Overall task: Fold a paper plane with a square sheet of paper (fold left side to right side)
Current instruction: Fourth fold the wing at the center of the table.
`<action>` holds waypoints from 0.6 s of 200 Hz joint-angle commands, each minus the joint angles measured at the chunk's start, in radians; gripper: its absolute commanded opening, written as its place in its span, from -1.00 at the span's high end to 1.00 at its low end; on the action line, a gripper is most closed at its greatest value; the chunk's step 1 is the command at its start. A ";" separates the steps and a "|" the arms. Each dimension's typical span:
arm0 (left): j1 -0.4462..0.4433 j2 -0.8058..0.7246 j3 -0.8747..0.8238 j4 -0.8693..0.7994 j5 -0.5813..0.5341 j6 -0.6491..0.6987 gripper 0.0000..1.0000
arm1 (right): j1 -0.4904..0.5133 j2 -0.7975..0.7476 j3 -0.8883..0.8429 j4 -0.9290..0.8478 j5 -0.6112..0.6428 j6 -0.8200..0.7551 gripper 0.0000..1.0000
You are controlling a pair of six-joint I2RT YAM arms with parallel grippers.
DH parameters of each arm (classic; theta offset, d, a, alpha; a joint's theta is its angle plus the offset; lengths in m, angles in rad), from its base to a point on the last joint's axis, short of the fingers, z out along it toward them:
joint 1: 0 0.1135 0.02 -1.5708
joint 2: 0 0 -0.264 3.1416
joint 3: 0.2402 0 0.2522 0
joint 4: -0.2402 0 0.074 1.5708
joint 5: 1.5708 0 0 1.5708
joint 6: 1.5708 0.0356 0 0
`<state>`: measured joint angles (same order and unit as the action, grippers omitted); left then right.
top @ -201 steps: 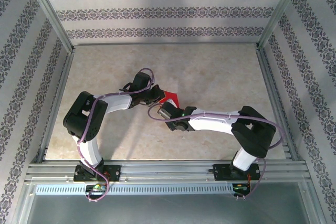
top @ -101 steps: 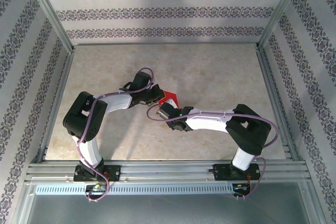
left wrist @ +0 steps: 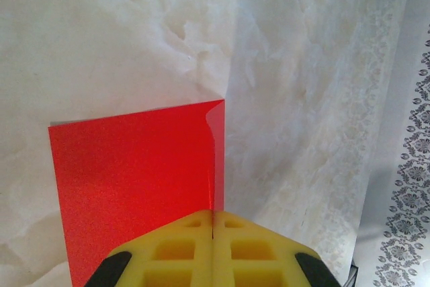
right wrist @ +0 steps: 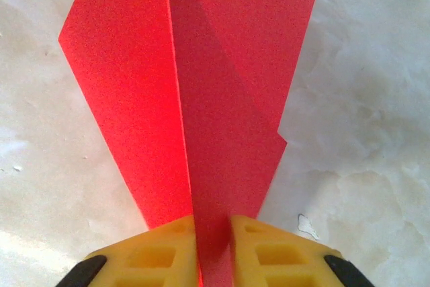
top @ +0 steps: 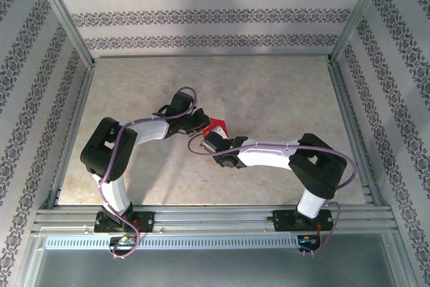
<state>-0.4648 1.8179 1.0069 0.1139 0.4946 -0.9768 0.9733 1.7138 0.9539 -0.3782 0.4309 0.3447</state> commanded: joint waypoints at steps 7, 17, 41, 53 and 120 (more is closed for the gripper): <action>-0.012 -0.042 0.027 -0.047 -0.027 0.029 0.85 | 0.014 0.007 0.010 -0.024 0.033 0.012 0.72; -0.010 -0.051 0.025 -0.060 -0.035 0.040 0.76 | 0.015 0.007 0.007 -0.024 0.033 0.012 0.77; 0.015 -0.080 0.000 -0.069 -0.038 0.050 0.52 | 0.015 0.013 0.002 -0.023 0.028 0.015 0.83; 0.036 -0.105 -0.025 -0.069 -0.037 0.053 0.47 | 0.014 0.016 -0.001 -0.024 0.027 0.018 0.85; 0.209 -0.339 -0.146 -0.233 -0.063 0.155 0.23 | 0.014 0.025 -0.001 -0.019 0.000 0.007 0.88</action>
<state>-0.3157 1.5650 0.9020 -0.0132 0.4534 -0.8890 0.9733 1.7248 0.9535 -0.3782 0.4324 0.3447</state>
